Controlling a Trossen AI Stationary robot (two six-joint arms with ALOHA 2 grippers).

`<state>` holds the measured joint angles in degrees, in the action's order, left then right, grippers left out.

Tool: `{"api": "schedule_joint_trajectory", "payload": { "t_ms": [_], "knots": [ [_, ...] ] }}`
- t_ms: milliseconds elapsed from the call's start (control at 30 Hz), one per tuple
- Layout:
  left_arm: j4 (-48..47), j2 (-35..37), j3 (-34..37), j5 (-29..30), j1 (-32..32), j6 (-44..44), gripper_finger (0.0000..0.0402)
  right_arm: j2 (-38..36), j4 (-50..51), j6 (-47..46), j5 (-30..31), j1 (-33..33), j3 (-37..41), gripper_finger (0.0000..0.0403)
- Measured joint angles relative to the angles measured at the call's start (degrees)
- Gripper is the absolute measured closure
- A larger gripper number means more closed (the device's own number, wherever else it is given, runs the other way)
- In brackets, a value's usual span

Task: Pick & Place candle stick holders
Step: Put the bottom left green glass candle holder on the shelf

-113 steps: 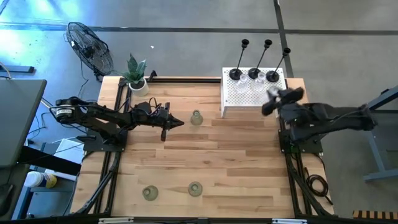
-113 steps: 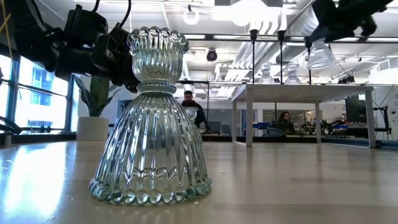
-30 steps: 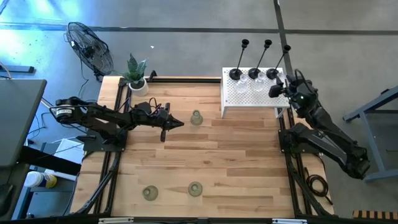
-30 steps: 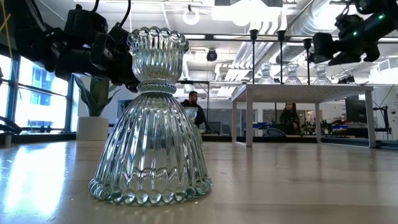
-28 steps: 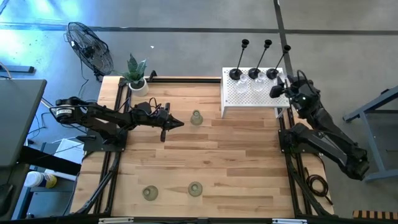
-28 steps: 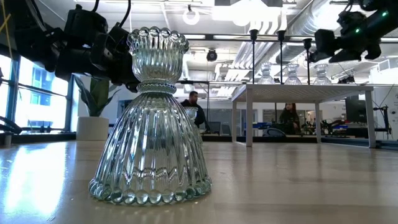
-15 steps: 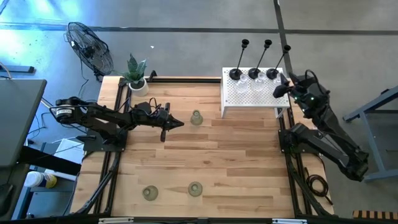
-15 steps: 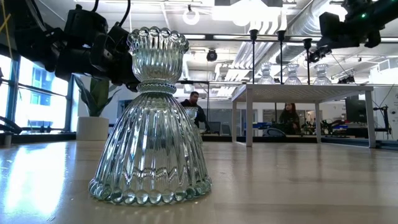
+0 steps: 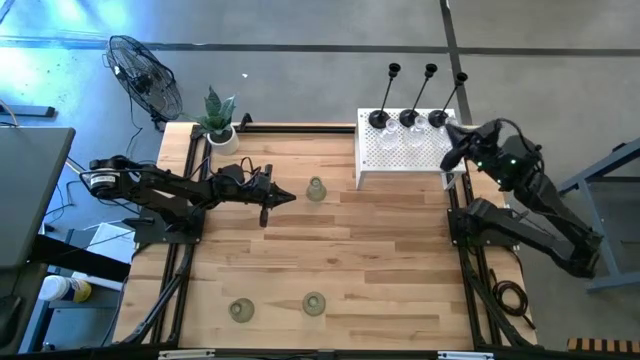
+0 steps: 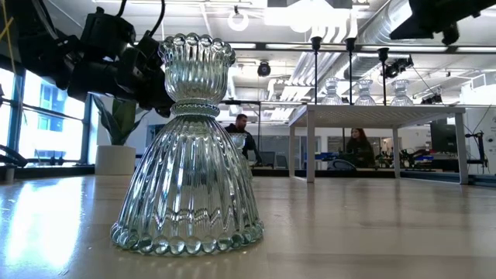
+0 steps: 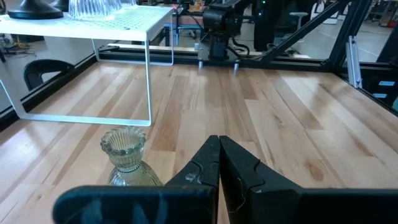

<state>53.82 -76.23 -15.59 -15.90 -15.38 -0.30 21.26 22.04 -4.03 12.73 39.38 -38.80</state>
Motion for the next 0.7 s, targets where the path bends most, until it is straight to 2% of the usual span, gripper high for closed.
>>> {"api": "schedule_joint_trajectory", "payload": {
  "t_ms": [200,433,533,700],
  "knots": [
    [-0.02,0.0,0.0,0.02,0.0,-0.17,0.0401,1.14,-2.6,0.54,-0.85,-11.35,4.59,0.0401],
    [-1.13,2.45,-0.11,0.12,0.0,-1.59,0.0401,3.3,-12.14,4.3,6.47,-26.61,9.22,0.0402],
    [-6.49,4.75,-1.2,0.15,0.0,-1.7,0.0401,4.5,-14.98,5.77,8.82,-32.38,9.35,0.0402],
    [-21.97,8.33,-5.79,-0.02,1.3,-0.3,0.0401,9.23,-17.9,6.59,11.06,-40.66,9.37,0.0402]
  ]
}}
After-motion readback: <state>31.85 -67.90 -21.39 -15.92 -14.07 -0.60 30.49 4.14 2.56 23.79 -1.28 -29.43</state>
